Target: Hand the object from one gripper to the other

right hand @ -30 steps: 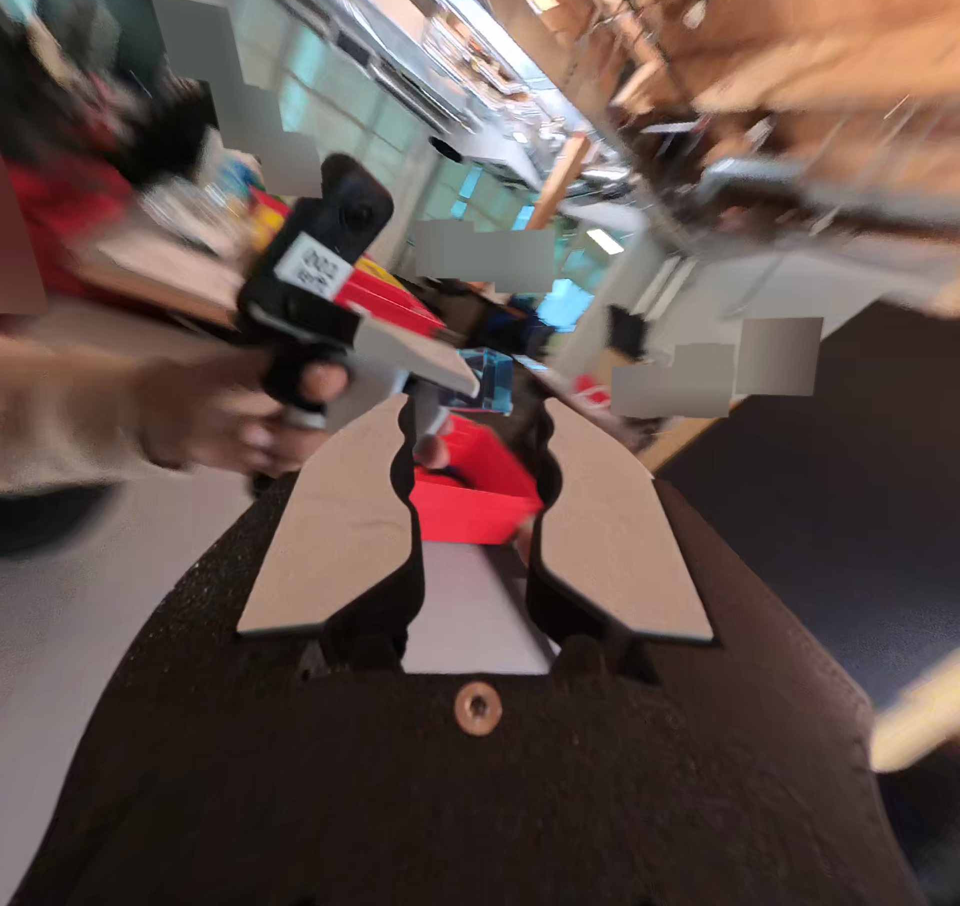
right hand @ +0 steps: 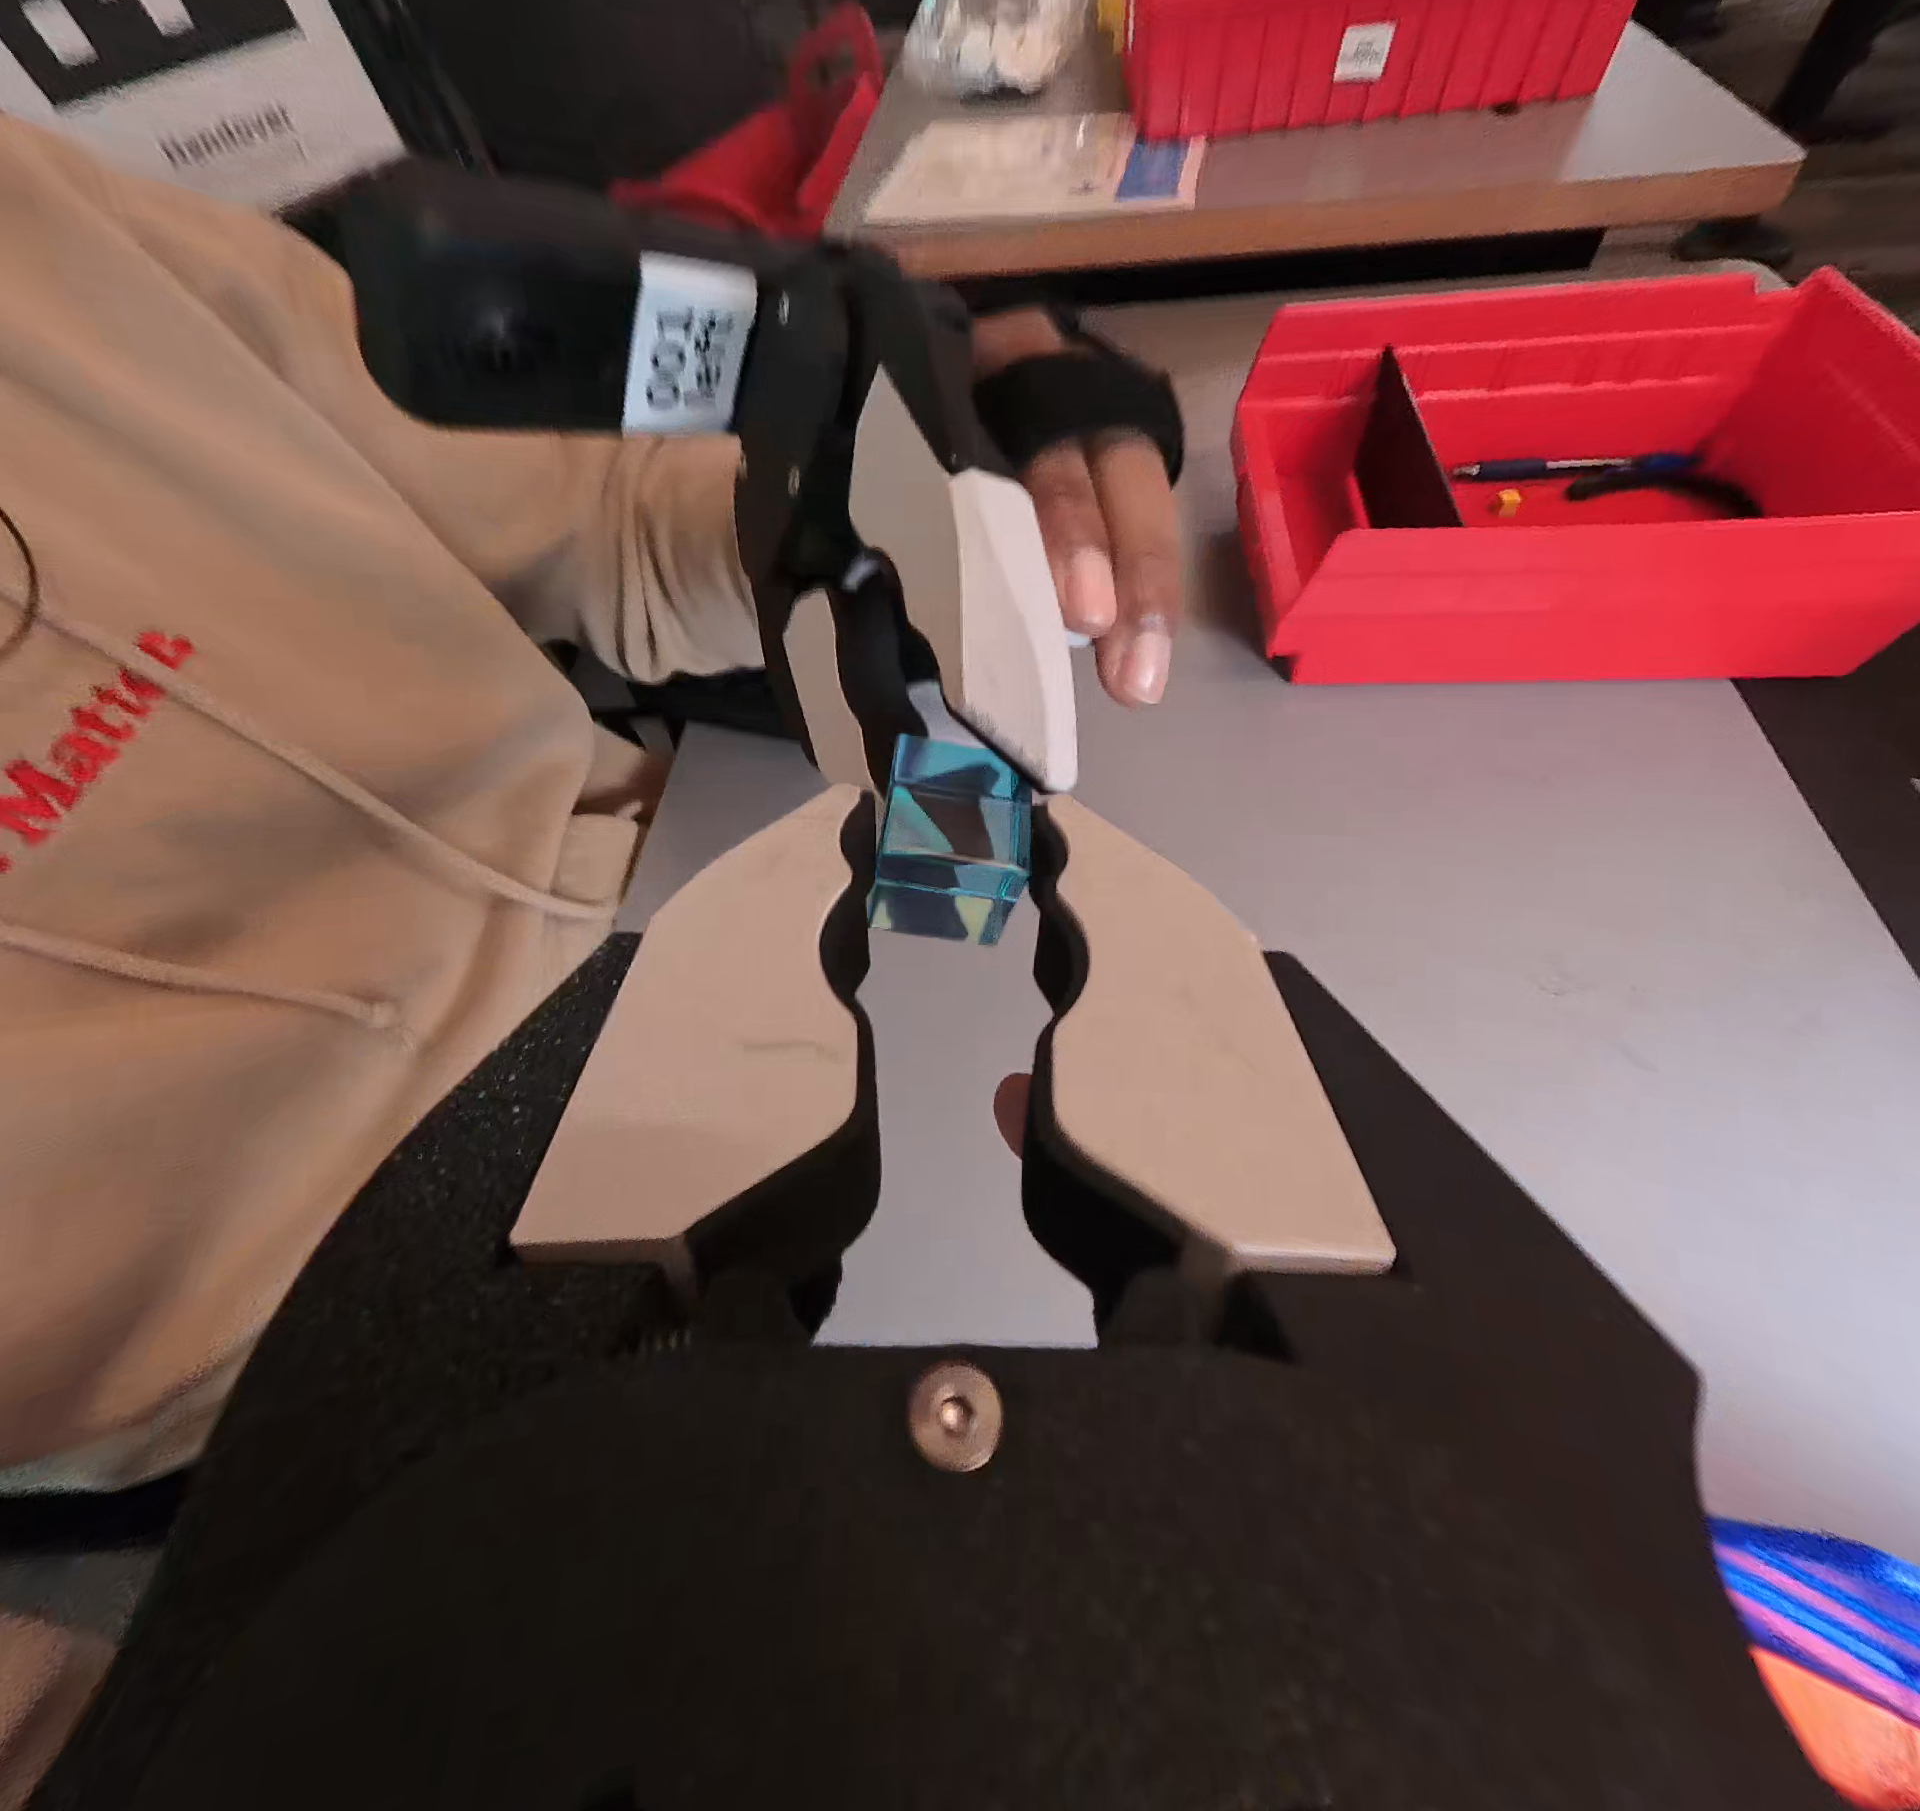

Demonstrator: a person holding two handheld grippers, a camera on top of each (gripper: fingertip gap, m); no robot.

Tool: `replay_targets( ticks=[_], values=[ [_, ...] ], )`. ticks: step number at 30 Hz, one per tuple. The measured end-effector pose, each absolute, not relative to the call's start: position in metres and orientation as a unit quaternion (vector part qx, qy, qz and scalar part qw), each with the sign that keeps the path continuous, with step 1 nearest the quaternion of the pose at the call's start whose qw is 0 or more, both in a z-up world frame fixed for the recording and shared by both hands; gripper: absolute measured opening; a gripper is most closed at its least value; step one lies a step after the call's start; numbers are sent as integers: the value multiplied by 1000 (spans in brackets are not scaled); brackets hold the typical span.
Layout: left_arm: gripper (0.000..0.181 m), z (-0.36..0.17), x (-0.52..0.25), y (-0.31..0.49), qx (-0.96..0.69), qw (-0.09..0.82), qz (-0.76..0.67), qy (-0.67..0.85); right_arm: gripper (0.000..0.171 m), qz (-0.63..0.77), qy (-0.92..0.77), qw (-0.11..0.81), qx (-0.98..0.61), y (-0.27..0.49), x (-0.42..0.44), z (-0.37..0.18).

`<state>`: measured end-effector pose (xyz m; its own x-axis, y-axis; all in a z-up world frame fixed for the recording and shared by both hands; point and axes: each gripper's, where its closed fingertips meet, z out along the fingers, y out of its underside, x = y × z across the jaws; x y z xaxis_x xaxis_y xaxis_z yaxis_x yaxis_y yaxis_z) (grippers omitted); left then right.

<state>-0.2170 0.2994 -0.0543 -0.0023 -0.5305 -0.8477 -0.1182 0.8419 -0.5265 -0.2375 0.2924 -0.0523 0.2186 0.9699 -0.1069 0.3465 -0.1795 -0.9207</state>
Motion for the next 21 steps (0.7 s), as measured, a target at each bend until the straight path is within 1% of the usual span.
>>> replay_targets(
  ticks=[2,4,6,7,9,10,13,16,17,18,19,20,21],
  values=[
    [28,-45,-215,311,-255,702,-150,648,27,393,-458,432,-670,303,-237,-42],
    [28,-34,-215,327,-308,728,-178,586,29,375,-407,497,-668,324,-236,-26],
    [28,-24,-219,341,-376,725,-258,515,32,317,-370,593,-641,342,-230,-6],
    [27,-20,-222,348,-402,721,-293,482,37,276,-365,636,-622,347,-226,2],
    [27,-14,-229,359,-431,722,-321,436,44,199,-372,680,-600,349,-224,9],
    [28,-12,-232,363,-433,734,-307,424,47,172,-373,686,-600,351,-227,8],
    [27,-9,-236,364,-407,782,-219,419,48,141,-363,693,-607,353,-245,4],
    [28,-9,-237,363,-390,806,-162,415,35,68,-342,696,-627,364,-248,-6],
    [28,-9,-237,362,-382,811,-153,416,34,58,-343,693,-632,364,-248,-7],
    [30,-9,-235,360,-370,813,-155,422,34,55,-347,686,-637,363,-247,-7],
    [39,-9,-232,355,-353,807,-173,440,34,54,-352,680,-641,361,-245,-7],
    [43,-11,-228,349,-340,789,-211,467,33,56,-363,675,-640,359,-242,-5],
    [41,-13,-227,342,-335,757,-270,492,33,69,-379,667,-638,355,-239,-4]
  ],
)
